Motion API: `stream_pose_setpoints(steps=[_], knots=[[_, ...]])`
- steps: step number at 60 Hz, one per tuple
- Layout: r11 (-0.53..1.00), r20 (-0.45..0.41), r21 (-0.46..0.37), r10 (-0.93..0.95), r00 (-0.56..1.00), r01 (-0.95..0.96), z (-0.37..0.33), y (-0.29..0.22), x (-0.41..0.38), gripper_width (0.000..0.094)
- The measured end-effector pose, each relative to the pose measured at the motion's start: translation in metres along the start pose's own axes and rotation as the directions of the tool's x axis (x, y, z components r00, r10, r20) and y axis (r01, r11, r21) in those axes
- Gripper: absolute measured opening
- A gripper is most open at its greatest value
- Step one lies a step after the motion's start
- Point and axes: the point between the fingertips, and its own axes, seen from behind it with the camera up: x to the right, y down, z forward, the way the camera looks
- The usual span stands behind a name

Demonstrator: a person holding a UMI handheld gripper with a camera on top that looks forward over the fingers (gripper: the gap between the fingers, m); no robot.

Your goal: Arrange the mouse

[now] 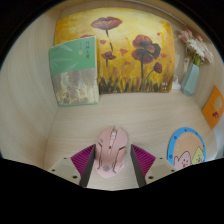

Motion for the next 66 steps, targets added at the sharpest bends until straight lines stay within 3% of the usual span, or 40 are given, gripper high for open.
stream_pose_setpoints(steps=[6,24,37,45,55,60,66], knots=[[1.0,0.012,0.002,0.016,1.0,-0.016,0.004,0.001,-0.003,0.0646],[0.999,0.053,-0.028,0.017,0.998,-0.016,0.004,0.005,-0.009,0.0379],[0.993,0.133,-0.055,-0.097,0.986,0.105,-0.006,-0.003,-0.007,0.0359],[0.988,0.193,0.07,-0.147,0.97,0.136,-0.06,-0.075,0.007,0.0362],[0.94,0.16,0.284,-0.24,0.958,0.188,-0.136,-0.181,0.068,0.0361],[0.93,0.144,0.321,-0.236,0.961,0.18,-0.157,-0.199,0.107,0.0362],[0.934,0.115,0.307,-0.227,0.967,0.183,-0.154,-0.184,0.16,0.0361]])
